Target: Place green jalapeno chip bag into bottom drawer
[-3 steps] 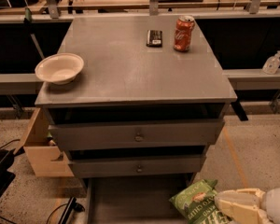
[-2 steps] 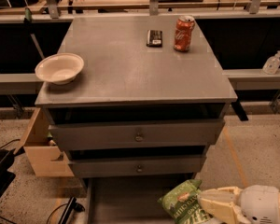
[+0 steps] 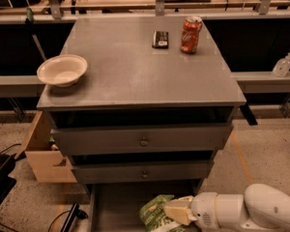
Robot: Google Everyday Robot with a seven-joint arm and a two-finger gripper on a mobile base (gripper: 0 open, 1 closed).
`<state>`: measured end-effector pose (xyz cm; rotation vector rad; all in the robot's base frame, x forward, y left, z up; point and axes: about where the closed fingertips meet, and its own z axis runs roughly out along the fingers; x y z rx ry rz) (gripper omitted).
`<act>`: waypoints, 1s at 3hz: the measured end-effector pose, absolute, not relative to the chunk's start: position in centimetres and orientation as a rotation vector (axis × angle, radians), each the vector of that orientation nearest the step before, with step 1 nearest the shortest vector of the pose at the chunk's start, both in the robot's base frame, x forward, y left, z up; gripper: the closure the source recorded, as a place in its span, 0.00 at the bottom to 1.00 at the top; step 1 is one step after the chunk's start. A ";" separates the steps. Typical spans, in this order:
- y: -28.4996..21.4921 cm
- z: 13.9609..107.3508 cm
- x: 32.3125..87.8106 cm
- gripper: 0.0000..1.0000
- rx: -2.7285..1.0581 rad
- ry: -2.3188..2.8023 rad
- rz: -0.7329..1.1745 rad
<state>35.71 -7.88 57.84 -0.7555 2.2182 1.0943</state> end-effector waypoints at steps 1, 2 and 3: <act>-5.7 53.0 38.0 1.00 -0.688 2.231 1.188; -3.6 50.0 40.2 1.00 -0.653 2.242 1.226; -1.7 48.3 42.0 1.00 -0.638 2.256 1.222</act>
Offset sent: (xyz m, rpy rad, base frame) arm 0.0732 0.0640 -0.1130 0.0995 0.1302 -0.0432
